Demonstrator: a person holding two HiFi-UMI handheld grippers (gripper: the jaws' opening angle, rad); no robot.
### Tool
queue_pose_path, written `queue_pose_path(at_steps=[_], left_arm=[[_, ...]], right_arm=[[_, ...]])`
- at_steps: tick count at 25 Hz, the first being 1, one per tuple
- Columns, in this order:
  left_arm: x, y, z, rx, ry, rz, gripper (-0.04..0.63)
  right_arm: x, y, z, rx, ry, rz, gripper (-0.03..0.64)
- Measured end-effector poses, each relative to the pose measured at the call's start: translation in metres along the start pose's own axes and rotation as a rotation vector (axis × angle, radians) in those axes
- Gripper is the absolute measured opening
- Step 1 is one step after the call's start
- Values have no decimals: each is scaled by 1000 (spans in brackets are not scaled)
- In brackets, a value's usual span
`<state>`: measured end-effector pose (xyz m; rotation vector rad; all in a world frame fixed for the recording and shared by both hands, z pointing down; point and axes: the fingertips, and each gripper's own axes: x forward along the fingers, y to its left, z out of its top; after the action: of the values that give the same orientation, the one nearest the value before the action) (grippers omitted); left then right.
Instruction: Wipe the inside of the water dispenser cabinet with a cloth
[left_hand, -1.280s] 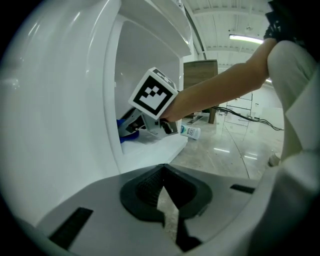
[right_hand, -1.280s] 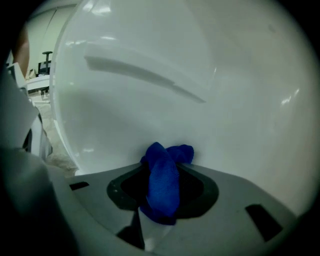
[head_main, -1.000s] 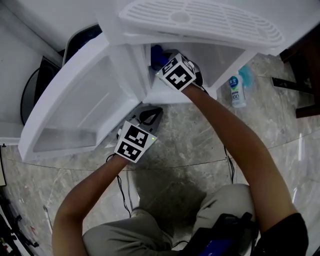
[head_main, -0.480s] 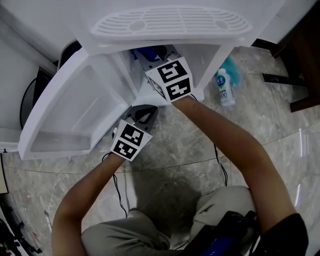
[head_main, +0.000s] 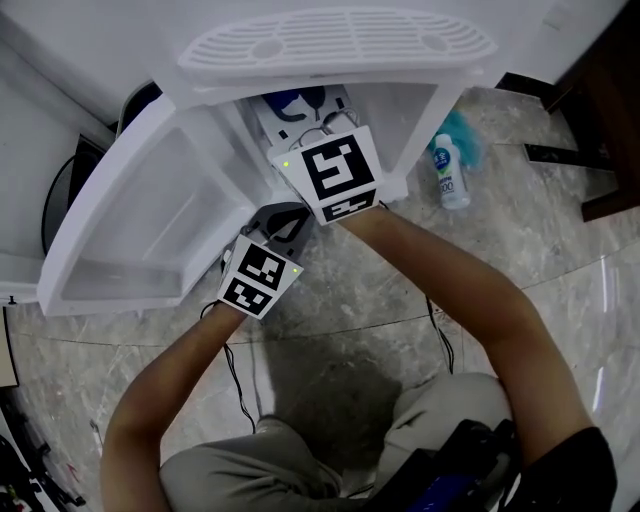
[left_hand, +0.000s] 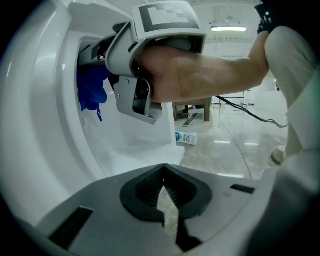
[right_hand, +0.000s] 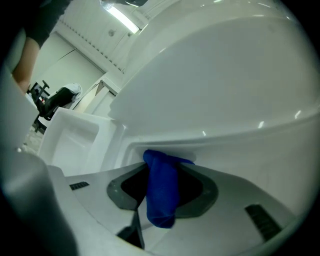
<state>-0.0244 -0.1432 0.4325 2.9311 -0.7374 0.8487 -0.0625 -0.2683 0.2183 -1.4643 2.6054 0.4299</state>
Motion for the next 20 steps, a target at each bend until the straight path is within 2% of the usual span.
queue_pose_path(at_steps=[6,9,11,15,20], left_arm=[[1,-6,-5,-4,12,-14,6],[3,-8,-9,-9,17,-19,6],[3,-8,-11,-7,14,-21,6],[-2,-5,-15,-9,15,-18,6],[-7,6,-18,-25,21,6,6]], right_arm=[[4,-3,-3,1,0,-1,121],[13,-12,-9,-2,12,-32,120],[23,-21,-15,-32,27,-55,120],[52,-42,-28,-169,77,-73,121],[57,-45,-31,-175,82,-82,121]])
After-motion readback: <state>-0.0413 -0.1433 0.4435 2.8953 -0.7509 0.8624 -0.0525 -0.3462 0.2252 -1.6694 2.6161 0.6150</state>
